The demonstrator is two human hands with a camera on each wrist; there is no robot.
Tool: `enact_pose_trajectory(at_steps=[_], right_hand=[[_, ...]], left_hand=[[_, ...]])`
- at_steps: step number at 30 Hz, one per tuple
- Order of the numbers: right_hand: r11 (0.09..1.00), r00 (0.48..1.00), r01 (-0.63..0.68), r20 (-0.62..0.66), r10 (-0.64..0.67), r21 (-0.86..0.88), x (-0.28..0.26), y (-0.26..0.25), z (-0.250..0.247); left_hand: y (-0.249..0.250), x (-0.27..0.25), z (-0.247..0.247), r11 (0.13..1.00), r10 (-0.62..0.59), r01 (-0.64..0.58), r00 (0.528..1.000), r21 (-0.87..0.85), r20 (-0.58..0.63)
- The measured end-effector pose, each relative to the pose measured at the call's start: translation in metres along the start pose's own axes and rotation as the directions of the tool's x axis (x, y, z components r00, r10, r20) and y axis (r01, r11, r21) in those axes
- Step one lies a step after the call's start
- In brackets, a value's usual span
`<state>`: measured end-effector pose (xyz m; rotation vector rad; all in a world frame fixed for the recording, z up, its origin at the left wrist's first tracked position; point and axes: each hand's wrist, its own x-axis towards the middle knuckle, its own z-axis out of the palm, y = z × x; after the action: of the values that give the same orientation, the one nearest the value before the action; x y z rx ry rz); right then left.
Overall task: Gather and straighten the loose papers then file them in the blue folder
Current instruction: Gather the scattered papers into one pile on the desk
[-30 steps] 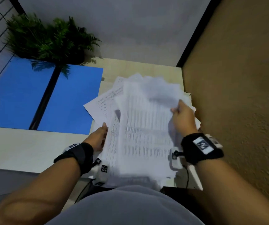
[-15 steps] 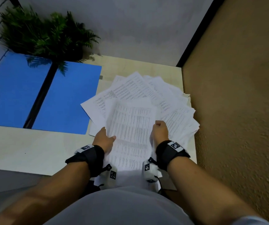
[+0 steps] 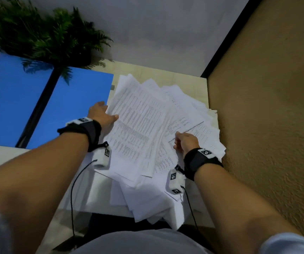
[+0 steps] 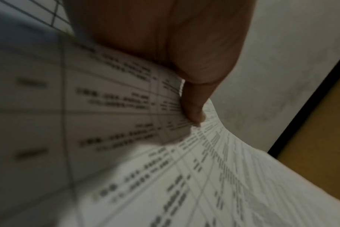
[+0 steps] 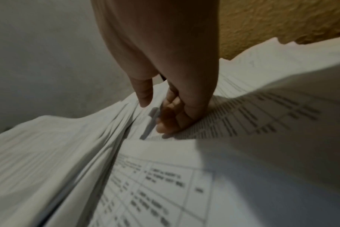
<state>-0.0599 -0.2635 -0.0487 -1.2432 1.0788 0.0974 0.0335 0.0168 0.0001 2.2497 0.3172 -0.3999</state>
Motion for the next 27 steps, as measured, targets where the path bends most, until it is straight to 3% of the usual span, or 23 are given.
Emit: enact_pose_trajectory(at_steps=[3, 6, 8, 11, 14, 16, 22, 25, 27], right_hand=[[0.991, 1.0, 0.012, 0.026, -0.008, -0.136, 0.007, 0.005, 0.006], [0.984, 0.998, 0.069, -0.001, -0.07, -0.163, 0.007, 0.006, 0.003], [0.962, 0.99, 0.11, -0.053, -0.127, -0.249, 0.0, 0.002, -0.003], [0.942, 0.972, 0.183, -0.094, -0.217, -0.282, -0.003, -0.002, -0.019], [0.901, 0.938, 0.26, -0.13, -0.321, -0.346, 0.004, -0.008, -0.042], [0.86, 0.936, 0.261, -0.104, -0.337, -0.438, 0.013, -0.013, -0.06], [0.562, 0.934, 0.252, 0.046, -0.354, -0.788, 0.013, -0.037, -0.096], [0.336, 0.965, 0.227, 0.163, -0.207, -0.914, 0.002, -0.047, -0.095], [0.238, 0.969, 0.237, 0.213, -0.123, -0.942, -0.004, -0.045, -0.093]], left_hand=[[0.004, 0.025, 0.004, 0.991, -0.007, -0.001, 0.998, 0.137, 0.058], [0.002, 0.033, 0.012, 0.994, -0.03, 0.026, 0.999, 0.102, 0.043], [0.004, 0.029, 0.014, 0.997, 0.019, -0.019, 1.0, 0.071, 0.006], [-0.001, 0.017, 0.016, 0.995, 0.002, 0.0, 1.0, -0.102, 0.017], [-0.028, 0.009, 0.016, 0.928, -0.087, 0.093, 0.996, -0.36, 0.032], [-0.046, -0.004, 0.015, 0.892, -0.136, 0.137, 0.99, -0.431, 0.033], [-0.076, -0.075, 0.028, 0.901, -0.183, 0.202, 0.979, -0.383, 0.085], [-0.082, -0.091, 0.045, 0.934, -0.213, 0.237, 0.97, -0.267, 0.115], [-0.078, -0.095, 0.051, 0.962, -0.195, 0.205, 0.978, -0.182, 0.07]])
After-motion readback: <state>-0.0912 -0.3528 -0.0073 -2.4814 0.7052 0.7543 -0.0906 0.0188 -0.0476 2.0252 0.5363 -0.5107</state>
